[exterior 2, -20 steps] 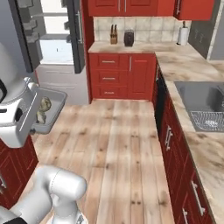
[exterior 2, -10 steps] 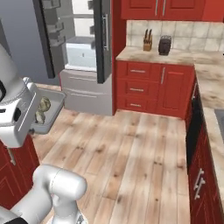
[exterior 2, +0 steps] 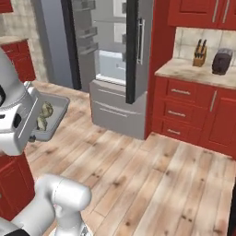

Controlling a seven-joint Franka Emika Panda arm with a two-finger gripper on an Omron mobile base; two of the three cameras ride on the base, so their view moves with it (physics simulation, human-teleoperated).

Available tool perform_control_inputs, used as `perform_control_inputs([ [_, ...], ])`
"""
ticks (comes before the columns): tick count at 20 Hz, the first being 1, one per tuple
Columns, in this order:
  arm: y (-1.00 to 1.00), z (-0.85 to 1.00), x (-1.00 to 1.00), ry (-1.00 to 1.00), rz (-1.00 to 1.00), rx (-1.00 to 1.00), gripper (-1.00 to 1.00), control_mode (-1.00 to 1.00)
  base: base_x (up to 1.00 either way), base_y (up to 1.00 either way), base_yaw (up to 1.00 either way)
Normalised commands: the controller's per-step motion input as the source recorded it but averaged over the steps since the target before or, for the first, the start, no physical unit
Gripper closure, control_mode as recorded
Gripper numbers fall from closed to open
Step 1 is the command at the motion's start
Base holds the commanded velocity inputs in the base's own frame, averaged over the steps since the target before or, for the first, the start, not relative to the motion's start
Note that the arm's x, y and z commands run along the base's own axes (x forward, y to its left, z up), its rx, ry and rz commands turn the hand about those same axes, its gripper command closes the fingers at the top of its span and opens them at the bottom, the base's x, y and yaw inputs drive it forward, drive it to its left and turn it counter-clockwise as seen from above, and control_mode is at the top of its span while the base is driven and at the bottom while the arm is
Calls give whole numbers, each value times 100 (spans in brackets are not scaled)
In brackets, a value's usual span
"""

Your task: Place two dumplings into each of the tupperware containers and then place the containers in the fridge.

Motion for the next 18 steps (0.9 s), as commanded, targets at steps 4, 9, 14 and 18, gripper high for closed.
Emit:
perform_control_inputs([
  [4, 0, 0, 0, 0, 0, 0, 100, 100, 100, -58, 47],
  [9, 0, 0, 0, 0, 0, 0, 100, 100, 100, -69, 42],
  [14, 0, 0, 0, 0, 0, 0, 100, 100, 100, -64, 40],
  [18, 0, 0, 0, 0, 0, 0, 100, 100, 100, -53, 33],
])
